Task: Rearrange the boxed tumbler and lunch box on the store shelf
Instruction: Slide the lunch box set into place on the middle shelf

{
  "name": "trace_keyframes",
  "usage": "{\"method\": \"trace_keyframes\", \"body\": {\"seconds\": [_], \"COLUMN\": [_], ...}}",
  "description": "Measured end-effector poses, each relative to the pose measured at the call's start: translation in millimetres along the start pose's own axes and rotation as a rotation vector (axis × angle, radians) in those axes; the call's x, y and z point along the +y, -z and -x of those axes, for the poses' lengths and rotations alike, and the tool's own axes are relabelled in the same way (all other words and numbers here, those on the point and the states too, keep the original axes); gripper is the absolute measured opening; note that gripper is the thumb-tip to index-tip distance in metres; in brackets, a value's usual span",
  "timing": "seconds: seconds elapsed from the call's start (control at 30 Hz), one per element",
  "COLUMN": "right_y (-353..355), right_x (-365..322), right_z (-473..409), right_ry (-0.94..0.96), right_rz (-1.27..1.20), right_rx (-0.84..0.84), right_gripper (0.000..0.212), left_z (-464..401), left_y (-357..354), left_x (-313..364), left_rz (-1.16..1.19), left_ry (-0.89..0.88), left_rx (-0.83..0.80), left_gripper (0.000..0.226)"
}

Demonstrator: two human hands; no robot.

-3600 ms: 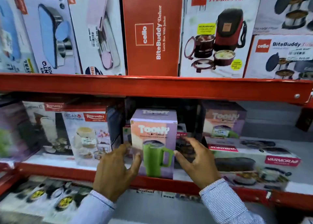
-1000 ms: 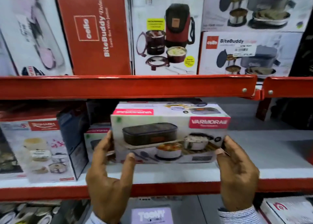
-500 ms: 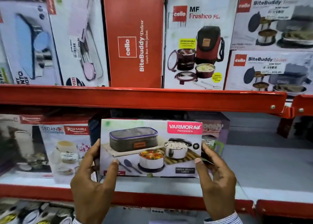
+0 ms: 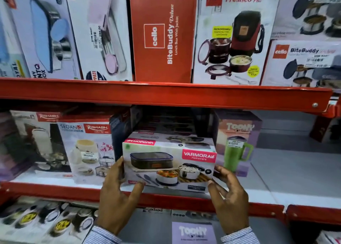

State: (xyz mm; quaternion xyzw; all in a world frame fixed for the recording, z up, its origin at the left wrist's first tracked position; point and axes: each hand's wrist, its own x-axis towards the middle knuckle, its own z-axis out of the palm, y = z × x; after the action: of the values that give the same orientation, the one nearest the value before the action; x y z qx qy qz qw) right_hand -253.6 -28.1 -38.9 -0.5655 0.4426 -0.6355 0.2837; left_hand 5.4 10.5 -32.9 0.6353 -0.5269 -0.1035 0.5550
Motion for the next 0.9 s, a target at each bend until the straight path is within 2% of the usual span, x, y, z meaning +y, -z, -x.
{"method": "trace_keyframes", "body": {"seconds": [0.3, 0.9], "right_y": [-14, -14], "right_x": [37, 36], "right_z": [3, 1], "right_ry": [-0.134, -0.086], "right_rz": [0.055, 0.04], "right_rx": [-0.106, -0.138], "right_gripper": [0.048, 0.043], "left_z": [4, 4], "left_y": [-2, -9], "left_x": [-31, -44], "left_rz": [-0.105, -0.111], "left_ry": [0.024, 0.07], "left_rx": [-0.036, 0.032], "left_gripper": [0.079, 0.076]}}
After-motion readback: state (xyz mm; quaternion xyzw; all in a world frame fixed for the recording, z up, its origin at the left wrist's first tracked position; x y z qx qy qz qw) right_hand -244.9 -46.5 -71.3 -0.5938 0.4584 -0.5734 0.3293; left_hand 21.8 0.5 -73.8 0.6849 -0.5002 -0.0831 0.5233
